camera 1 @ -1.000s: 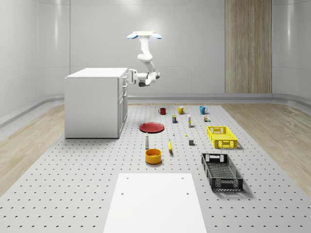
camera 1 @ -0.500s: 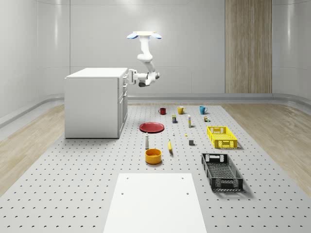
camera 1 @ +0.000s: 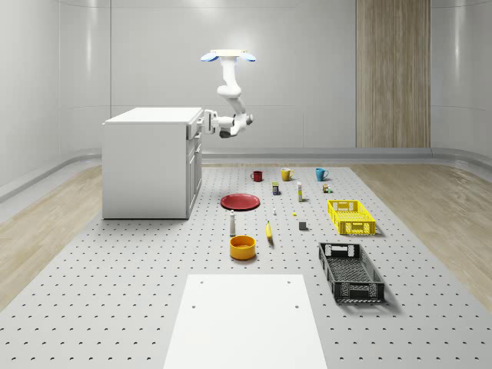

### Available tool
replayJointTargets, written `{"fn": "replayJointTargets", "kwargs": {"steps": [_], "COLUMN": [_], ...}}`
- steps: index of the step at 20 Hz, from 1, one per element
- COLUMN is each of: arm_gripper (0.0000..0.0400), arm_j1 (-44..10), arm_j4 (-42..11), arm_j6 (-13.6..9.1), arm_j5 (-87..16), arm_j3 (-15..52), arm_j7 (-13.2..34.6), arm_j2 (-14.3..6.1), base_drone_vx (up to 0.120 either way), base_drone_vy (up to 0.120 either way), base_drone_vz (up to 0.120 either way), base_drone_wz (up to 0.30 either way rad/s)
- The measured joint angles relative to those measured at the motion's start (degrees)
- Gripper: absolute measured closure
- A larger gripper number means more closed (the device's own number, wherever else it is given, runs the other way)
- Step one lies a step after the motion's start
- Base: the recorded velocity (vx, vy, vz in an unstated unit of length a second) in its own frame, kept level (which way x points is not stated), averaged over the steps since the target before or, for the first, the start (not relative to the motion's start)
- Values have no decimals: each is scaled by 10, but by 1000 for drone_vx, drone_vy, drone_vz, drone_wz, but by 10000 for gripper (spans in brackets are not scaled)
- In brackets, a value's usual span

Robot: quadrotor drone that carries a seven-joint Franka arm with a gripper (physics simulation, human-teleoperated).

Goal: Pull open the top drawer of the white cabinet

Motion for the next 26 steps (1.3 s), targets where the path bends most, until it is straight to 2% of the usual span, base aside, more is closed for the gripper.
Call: {"fn": "replayJointTargets", "kwargs": {"steps": [9, 16, 20, 23, 26], "arm_gripper": [283, 288, 288, 191, 137], "arm_j1": [-21, -29, -27, -26, -23], "arm_j4": [-6, -7, -7, -6, -6], "arm_j6": [-30, -41, -37, -33, -27], "arm_j5": [-19, -26, -19, -12, -2], "arm_j3": [-22, -29, -23, -17, -9], "arm_j7": [-4, -4, -6, -8, -11], "arm_j2": [-8, -11, -8, -5, -1], "base_drone_vx": [0, 0, 0, 0, 0], "base_drone_vy": [0, 0, 0, 0, 0], "base_drone_vz": [0, 0, 0, 0, 0], "base_drone_wz": [0, 0, 0, 0, 0]}}
